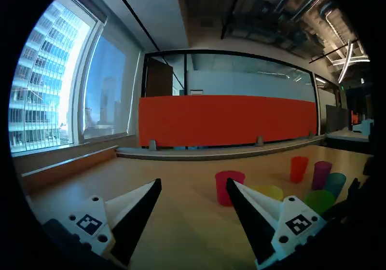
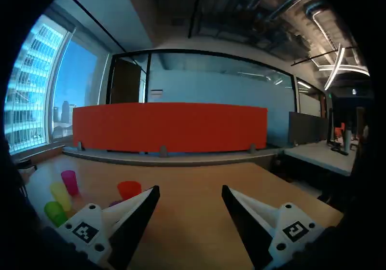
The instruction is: Pour water
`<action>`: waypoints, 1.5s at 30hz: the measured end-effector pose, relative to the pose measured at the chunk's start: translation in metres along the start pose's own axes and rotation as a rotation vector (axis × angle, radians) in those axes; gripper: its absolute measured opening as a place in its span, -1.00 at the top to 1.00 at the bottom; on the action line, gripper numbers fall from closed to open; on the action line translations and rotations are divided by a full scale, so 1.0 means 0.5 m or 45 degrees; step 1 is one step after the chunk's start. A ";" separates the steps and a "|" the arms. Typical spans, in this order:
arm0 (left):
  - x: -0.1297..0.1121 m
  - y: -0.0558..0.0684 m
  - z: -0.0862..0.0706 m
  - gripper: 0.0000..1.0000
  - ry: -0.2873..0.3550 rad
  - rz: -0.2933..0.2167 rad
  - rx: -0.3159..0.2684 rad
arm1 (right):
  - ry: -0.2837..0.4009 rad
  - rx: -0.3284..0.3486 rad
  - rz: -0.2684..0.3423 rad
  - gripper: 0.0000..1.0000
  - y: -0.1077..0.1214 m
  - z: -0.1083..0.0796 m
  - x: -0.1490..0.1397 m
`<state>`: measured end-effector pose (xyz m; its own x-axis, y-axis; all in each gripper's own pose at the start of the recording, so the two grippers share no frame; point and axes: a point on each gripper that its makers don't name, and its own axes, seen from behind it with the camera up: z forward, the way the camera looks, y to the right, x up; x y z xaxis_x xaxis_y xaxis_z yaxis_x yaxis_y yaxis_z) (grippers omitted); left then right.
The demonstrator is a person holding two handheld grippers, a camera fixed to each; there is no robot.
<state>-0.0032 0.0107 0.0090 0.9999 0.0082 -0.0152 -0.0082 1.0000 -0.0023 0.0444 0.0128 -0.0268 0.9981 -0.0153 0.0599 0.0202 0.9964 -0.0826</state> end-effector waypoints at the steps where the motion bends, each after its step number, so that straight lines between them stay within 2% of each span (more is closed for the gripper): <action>1: -0.002 -0.001 0.000 -1.00 -0.003 -0.003 0.000 | -0.001 -0.001 0.004 -1.00 0.001 -0.001 0.000; 17: -0.006 -0.003 0.003 -1.00 -0.012 -0.005 -0.002 | 0.015 0.002 -0.007 -1.00 0.004 -0.012 0.007; 29: -0.006 -0.003 0.002 -1.00 -0.012 -0.003 0.000 | 0.082 0.015 -0.012 -1.00 -0.002 -0.008 0.018; 45: -0.007 -0.004 0.000 -1.00 -0.012 -0.003 0.000 | 0.146 0.079 0.032 -0.99 -0.015 0.041 -0.028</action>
<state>-0.0068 0.0087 0.0090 1.0000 0.0057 -0.0055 -0.0057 1.0000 -0.0024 0.0290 0.0070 -0.0068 0.9984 0.0041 -0.0560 -0.0053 0.9998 -0.0207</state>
